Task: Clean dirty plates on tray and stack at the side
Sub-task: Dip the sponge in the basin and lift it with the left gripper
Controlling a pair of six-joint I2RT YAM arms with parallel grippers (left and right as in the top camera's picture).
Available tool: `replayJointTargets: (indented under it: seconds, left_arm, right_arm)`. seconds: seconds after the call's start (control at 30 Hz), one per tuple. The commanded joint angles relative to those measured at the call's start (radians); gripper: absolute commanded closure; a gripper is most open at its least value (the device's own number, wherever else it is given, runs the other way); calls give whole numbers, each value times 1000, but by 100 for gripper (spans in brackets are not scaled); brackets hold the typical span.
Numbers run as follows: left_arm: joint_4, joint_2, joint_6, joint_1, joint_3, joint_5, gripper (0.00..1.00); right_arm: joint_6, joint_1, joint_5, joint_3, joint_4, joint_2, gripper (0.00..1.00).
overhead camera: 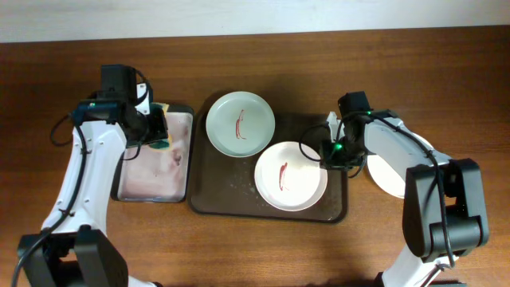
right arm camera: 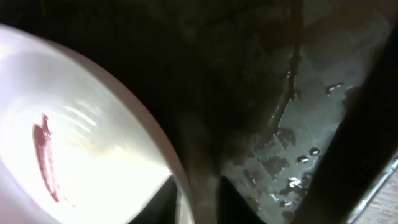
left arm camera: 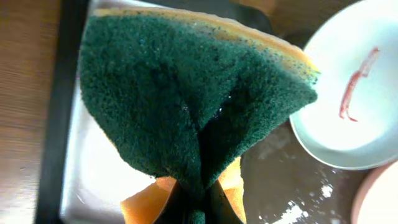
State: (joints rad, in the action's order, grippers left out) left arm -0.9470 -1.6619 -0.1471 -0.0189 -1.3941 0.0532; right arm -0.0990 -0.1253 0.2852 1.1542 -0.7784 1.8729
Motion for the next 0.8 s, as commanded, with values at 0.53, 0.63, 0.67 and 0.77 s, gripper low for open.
replayJointTargets:
  seconds: [0.53, 0.63, 0.67, 0.77]
  left_arm:
    - [10, 82, -201, 150, -17, -394, 100]
    - [10, 82, -201, 150, -17, -394, 100]
    - [10, 82, -201, 150, -17, -394, 100]
    - [10, 82, -201, 150, -17, -394, 100]
  right_arm:
    - [5, -6, -13, -12, 8, 2, 89]
    - [5, -6, -13, -12, 8, 2, 89]
    - [5, -6, -13, -12, 8, 2, 89]
    - [5, -6, -13, -12, 8, 2, 89]
